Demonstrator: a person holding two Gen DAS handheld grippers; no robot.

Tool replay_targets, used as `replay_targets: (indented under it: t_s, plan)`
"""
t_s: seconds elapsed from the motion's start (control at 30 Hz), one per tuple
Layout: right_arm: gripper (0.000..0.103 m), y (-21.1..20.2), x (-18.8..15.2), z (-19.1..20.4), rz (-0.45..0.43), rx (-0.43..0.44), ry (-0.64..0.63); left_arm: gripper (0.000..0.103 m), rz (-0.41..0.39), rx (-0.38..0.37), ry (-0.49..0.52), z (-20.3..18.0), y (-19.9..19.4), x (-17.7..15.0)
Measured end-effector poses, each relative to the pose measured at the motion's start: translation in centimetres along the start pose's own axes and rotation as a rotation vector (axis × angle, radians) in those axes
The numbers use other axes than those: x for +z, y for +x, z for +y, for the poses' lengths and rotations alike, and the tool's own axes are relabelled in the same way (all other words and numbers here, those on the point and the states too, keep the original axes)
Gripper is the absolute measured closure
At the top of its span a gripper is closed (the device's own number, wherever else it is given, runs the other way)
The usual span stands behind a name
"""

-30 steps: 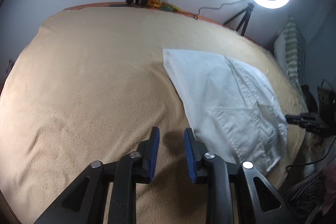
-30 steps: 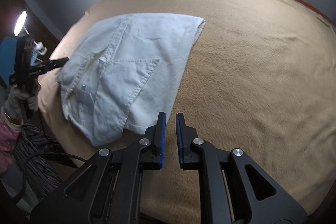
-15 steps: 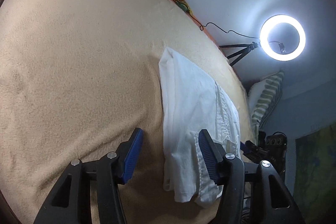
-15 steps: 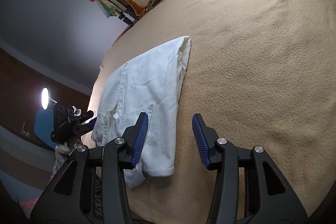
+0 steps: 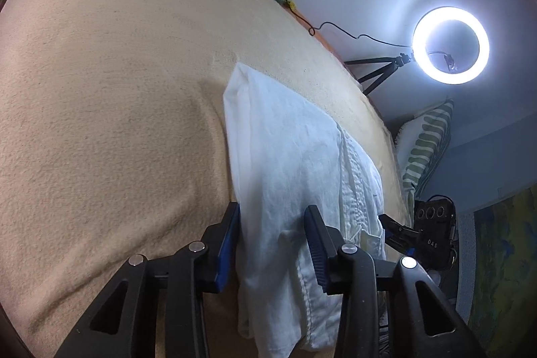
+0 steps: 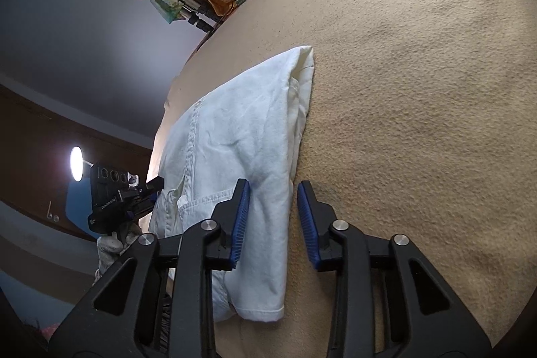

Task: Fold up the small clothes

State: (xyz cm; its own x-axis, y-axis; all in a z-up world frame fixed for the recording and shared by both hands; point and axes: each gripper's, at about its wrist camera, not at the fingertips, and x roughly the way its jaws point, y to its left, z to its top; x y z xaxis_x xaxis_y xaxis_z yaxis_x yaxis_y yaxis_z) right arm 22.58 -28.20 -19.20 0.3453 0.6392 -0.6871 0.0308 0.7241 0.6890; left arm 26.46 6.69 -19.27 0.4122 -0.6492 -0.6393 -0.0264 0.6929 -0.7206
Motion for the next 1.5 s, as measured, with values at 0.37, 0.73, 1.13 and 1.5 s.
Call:
replay_targets:
  t_s: [0.37, 0.73, 1.13, 1.5]
  plan:
    - [0.085, 0.2, 0.2, 0.9, -0.004, -0.002, -0.024, 0.083, -0.025, 0.016, 0.045, -1.1, 0.4, 0.2]
    - [0.09, -1.4, -0.3, 5.7, -0.075, -0.102, -0.166, 0.091, -0.098, 0.061, 0.213, -4.8, -1.4, -1.2]
    - [0.091, -4.3, -0.5, 9.2, -0.131, -0.125, -0.281, 0.093, -0.086, 0.022, 0.276, -8.0, -0.7, -1.9]
    - [0.091, -9.0, 1.4, 7.6, -0.168, -0.204, -0.332, 0.093, -0.066, -0.042, 0.287, -12.8, 3.6, -1.0]
